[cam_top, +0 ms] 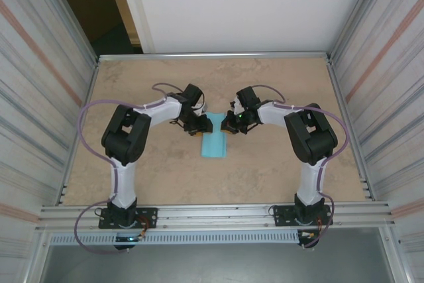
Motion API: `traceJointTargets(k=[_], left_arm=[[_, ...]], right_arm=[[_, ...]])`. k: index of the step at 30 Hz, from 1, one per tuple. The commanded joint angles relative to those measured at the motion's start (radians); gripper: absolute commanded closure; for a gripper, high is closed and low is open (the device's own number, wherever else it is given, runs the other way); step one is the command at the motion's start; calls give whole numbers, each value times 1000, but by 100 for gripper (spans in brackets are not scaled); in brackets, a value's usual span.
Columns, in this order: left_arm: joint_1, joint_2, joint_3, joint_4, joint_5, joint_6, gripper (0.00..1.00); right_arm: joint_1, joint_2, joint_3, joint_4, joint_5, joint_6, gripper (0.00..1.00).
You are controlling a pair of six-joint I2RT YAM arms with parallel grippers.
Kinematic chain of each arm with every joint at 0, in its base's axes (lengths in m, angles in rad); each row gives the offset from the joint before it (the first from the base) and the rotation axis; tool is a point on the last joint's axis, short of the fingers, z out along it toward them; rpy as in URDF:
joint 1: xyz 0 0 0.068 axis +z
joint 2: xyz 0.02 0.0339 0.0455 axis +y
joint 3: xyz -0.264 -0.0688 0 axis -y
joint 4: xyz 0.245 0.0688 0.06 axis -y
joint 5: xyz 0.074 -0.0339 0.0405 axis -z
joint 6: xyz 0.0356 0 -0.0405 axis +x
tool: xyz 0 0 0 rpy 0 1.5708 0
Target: Fold a paper plane with a square sheet of paper (pick it up from the middle)
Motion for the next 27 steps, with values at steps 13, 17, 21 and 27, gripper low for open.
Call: traceJointTargets(k=[13,17,21,27], left_arm=[[-69,142,56,-190,-228,-42,61],[-69,152,52,-202,-250,-80,61],[-69,159,48,-204,-261,-124,60],[-74,180,44,-209,-255,-132,60]], right_arm=[[-108,-243,-151,-1,153,1,61],[-121,-261,-170,5,147,6,58],[-120,-256,-169,29,116,18,57],[-117,-230,-156,47,93,21,57]])
